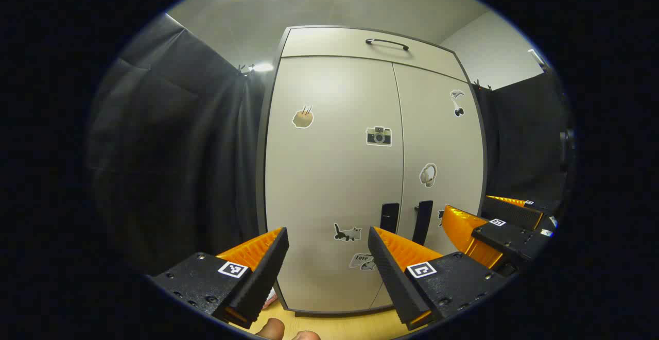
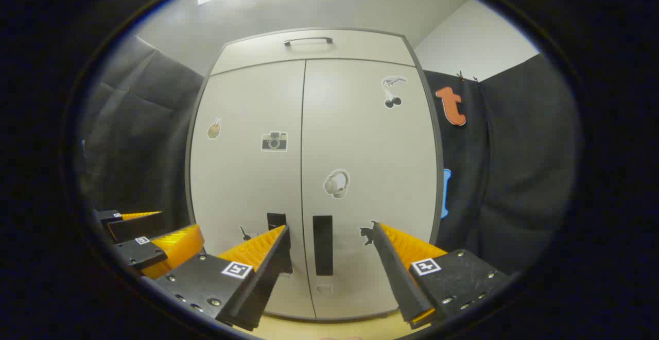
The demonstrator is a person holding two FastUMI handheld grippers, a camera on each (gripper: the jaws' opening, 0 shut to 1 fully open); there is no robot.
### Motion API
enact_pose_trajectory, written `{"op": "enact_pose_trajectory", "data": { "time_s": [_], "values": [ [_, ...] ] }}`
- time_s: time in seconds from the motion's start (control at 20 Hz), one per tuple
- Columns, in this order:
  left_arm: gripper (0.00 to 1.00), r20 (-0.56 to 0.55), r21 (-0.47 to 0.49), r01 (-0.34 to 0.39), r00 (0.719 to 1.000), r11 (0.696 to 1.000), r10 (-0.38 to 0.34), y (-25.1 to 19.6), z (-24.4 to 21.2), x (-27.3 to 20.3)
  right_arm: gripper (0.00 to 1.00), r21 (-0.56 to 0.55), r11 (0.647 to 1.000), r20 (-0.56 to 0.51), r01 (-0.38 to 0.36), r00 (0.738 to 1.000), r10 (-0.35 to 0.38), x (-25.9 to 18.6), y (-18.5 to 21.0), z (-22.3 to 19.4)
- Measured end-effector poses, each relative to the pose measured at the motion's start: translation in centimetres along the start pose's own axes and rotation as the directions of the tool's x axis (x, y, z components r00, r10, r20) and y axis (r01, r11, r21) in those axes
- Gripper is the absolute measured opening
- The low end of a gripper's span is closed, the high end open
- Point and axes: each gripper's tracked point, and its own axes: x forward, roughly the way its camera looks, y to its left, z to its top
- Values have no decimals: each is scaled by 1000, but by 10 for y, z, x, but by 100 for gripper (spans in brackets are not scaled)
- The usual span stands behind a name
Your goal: Open the right door of the double-door shoe cabinet with the right hand, and open the left door with the left hand.
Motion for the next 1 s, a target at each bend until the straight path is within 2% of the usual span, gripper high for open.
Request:
{"op": "enact_pose_trajectory", "data": {
  "time_s": [0.25,0.55,0.6,0.65,0.85,0.9,1.0],
  "values": [
    [96,15,8,-30,999,1000,30,4,3,0,96,5,1000,-4,-11,1000,11,6,1,-1],
    [96,35,-40,-42,998,998,44,7,7,-1,96,1,1000,-21,-18,1000,18,9,-1,-4],
    [93,32,-47,-44,998,998,45,7,6,-1,96,2,1000,-22,-17,1000,17,10,-1,-4],
    [96,30,-52,-48,998,998,49,9,6,-1,96,2,1000,-27,-18,999,18,10,-1,-5],
    [96,20,-57,-71,997,996,72,16,3,-1,96,-7,1000,-36,-11,999,11,14,-2,-8],
    [93,20,-56,-76,997,995,78,20,3,-3,96,-6,1000,-40,-11,999,10,15,-1,-9],
    [96,19,-51,-85,996,995,86,23,3,-3,96,-5,1000,-47,-9,999,9,18,-1,-11]
  ]
}}
